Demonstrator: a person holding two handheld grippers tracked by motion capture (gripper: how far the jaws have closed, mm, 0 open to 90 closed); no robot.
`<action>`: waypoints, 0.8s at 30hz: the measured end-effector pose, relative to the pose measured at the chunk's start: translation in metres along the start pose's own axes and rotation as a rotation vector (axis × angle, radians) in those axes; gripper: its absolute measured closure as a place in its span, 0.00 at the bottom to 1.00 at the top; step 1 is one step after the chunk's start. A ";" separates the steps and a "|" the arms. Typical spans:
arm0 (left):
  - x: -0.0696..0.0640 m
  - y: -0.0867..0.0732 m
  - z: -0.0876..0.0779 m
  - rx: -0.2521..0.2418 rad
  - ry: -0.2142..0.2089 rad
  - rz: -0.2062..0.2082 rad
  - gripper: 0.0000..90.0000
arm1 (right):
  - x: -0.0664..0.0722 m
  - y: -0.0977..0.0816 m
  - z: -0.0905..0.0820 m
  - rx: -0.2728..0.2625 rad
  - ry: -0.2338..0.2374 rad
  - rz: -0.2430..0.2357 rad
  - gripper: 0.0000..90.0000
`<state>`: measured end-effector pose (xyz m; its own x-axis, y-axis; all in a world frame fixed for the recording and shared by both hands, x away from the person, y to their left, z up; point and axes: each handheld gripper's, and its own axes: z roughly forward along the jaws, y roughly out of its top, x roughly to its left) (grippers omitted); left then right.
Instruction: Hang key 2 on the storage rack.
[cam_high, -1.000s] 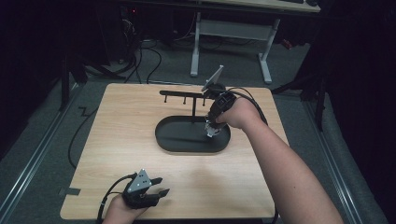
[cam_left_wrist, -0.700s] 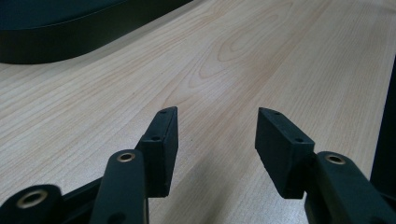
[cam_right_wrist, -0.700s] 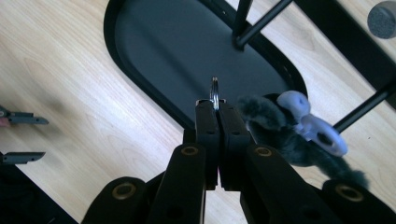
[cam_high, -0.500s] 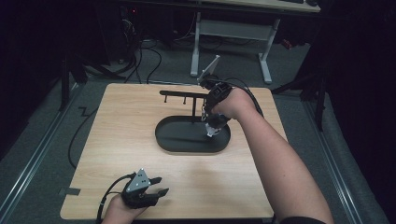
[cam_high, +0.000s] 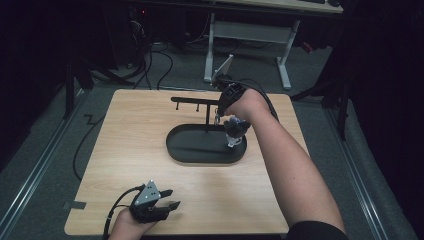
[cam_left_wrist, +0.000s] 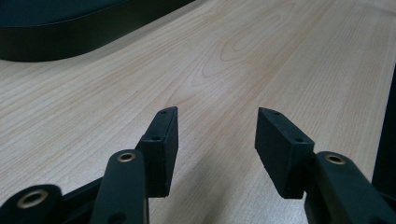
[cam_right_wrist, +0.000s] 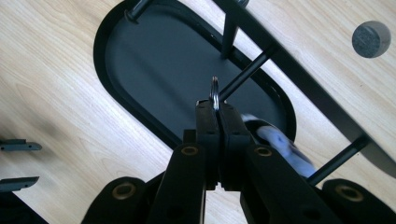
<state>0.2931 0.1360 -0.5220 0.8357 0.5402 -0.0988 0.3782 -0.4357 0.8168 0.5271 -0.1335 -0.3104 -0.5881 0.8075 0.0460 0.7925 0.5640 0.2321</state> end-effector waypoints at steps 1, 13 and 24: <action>0.000 0.000 0.000 -0.002 0.001 0.000 0.55 | -0.001 0.001 0.000 -0.004 -0.007 -0.017 0.99; 0.000 0.000 0.000 -0.001 -0.003 -0.001 0.56 | -0.009 0.009 0.004 -0.016 -0.020 0.024 0.99; 0.000 -0.001 0.002 0.004 -0.007 0.004 0.55 | -0.014 0.005 0.003 -0.046 -0.030 0.051 0.94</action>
<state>0.2933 0.1349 -0.5233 0.8401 0.5332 -0.0998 0.3764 -0.4404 0.8151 0.5395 -0.1411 -0.3127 -0.5414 0.8402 0.0299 0.8127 0.5139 0.2747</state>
